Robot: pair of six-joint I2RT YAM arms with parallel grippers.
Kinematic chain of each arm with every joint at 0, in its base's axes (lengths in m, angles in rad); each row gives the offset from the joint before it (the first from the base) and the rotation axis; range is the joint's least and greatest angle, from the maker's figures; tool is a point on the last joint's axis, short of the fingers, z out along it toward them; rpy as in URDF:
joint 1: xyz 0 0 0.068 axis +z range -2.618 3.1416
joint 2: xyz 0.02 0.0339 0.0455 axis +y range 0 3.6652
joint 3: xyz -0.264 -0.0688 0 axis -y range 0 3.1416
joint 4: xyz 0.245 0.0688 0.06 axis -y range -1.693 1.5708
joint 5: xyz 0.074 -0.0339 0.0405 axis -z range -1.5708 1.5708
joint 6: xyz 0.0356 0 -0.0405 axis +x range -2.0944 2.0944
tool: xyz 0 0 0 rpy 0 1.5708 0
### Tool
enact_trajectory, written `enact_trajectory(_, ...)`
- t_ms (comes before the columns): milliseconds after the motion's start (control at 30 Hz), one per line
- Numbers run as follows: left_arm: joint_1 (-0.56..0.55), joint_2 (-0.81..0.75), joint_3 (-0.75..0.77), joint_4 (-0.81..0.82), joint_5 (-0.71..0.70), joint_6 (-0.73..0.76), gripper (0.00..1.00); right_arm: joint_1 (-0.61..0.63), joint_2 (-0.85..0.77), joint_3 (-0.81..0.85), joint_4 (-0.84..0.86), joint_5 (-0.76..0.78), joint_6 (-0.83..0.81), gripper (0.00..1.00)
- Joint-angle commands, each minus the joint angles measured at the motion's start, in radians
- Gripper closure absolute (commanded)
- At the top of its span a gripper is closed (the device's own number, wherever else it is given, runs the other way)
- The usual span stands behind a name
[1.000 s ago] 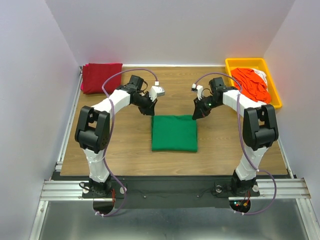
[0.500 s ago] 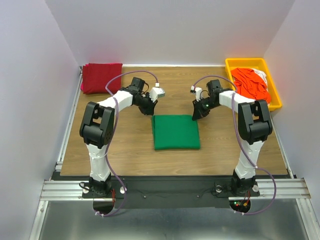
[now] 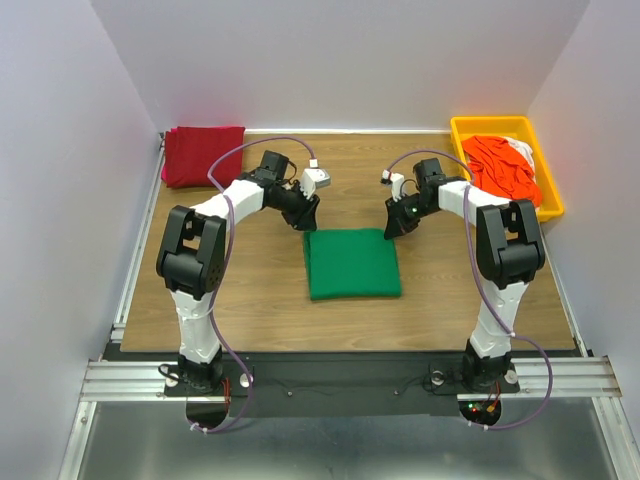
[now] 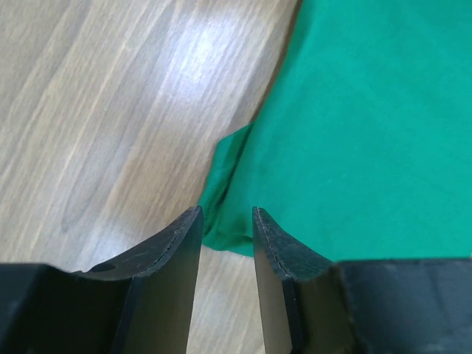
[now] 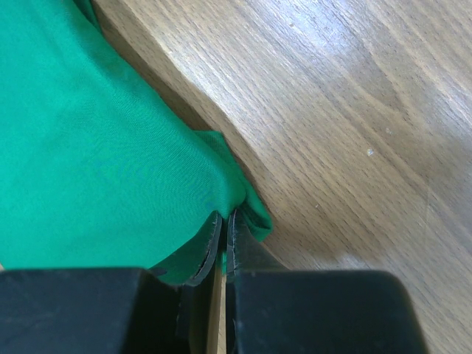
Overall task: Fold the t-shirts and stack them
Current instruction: Fold the tshirt
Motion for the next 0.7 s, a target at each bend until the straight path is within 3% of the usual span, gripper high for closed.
enact_trajectory(0,0.005,-0.019,0.046,-0.033,0.079,-0.02,0.55,-0.005,-0.048,0.0,0.033,-0.011,0.003,0.99)
enact_trajectory(433,0.003,0.06,0.063,-0.119,0.073,0.043,0.61,-0.003,-0.055,0.007,0.034,-0.031,0.01,0.99)
enact_trajectory(500,0.003,0.054,0.059,-0.119,0.063,0.048,0.66,-0.005,-0.063,0.007,0.034,-0.04,0.013,0.99)
enact_trajectory(533,0.003,0.043,0.056,-0.118,0.063,0.046,0.77,-0.005,-0.067,0.007,0.034,-0.04,0.018,0.99)
enact_trajectory(667,0.005,-0.014,0.031,-0.092,0.056,0.035,0.98,-0.003,-0.09,0.007,0.033,-0.06,0.026,0.99)
